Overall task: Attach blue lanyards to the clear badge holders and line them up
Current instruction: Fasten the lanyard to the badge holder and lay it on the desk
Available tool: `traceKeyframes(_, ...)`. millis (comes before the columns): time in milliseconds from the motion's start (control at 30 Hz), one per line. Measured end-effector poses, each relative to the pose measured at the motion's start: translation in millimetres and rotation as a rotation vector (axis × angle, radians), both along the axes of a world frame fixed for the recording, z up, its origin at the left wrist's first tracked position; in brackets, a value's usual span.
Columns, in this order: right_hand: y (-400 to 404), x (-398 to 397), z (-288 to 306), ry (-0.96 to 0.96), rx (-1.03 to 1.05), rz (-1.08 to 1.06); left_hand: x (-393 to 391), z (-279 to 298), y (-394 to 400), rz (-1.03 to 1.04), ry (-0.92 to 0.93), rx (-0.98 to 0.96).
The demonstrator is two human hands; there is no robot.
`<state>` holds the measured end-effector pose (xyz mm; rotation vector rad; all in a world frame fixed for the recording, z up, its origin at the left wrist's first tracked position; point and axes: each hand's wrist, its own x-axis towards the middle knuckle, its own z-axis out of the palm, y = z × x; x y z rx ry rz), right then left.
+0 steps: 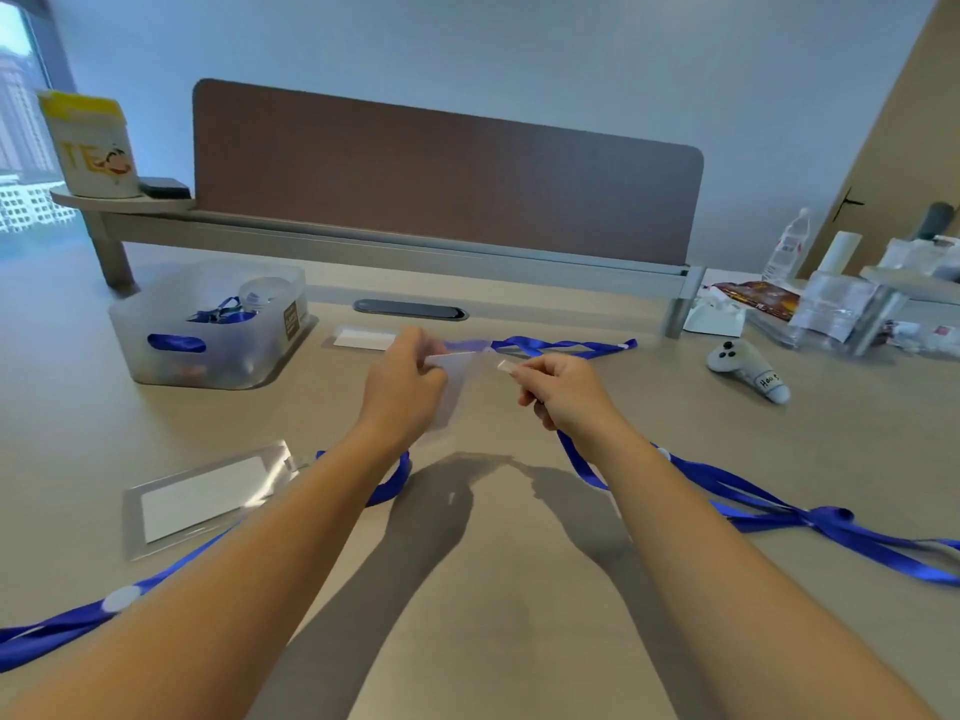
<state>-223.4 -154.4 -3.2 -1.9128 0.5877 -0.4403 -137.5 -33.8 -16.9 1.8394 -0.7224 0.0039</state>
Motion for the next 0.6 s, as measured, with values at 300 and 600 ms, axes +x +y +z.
traceKeyframes(300, 26, 6, 18, -0.078, 0.038, -0.001, -5, 8, 7, -0.089, 0.303, -0.200)
traceKeyframes(600, 35, 11, 21, -0.093, 0.105, 0.010, -7, 9, 12, -0.117, 0.184, -0.185)
